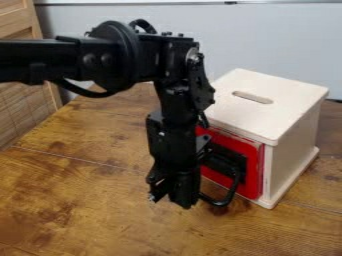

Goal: Open the drawer

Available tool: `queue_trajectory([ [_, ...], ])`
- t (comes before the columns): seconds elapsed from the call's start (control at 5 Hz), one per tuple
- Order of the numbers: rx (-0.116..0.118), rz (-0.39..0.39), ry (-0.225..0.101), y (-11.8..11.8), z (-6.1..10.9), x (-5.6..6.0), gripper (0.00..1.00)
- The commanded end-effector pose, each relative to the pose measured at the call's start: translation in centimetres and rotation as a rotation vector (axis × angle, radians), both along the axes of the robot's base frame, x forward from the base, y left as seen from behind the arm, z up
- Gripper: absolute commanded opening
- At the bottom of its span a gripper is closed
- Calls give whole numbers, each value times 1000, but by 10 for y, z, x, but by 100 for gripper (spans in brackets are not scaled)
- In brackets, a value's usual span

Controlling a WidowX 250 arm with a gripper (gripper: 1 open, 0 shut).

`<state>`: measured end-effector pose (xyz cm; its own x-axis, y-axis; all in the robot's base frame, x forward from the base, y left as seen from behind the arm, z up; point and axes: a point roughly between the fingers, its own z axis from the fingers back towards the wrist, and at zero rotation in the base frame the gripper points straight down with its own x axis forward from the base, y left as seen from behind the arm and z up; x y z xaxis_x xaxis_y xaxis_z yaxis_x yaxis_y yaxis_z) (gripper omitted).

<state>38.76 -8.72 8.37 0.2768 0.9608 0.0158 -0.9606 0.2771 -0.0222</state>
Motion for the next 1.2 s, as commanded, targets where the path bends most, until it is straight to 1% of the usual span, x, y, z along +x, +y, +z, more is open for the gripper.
queue_trajectory([
  [0.0,-12,15,-101,5,42,-2,0],
  [0.4,-11,29,-101,10,46,-13,0],
  [0.6,-6,31,-103,12,48,-18,0],
  [1.0,3,34,-105,15,51,-23,0],
])
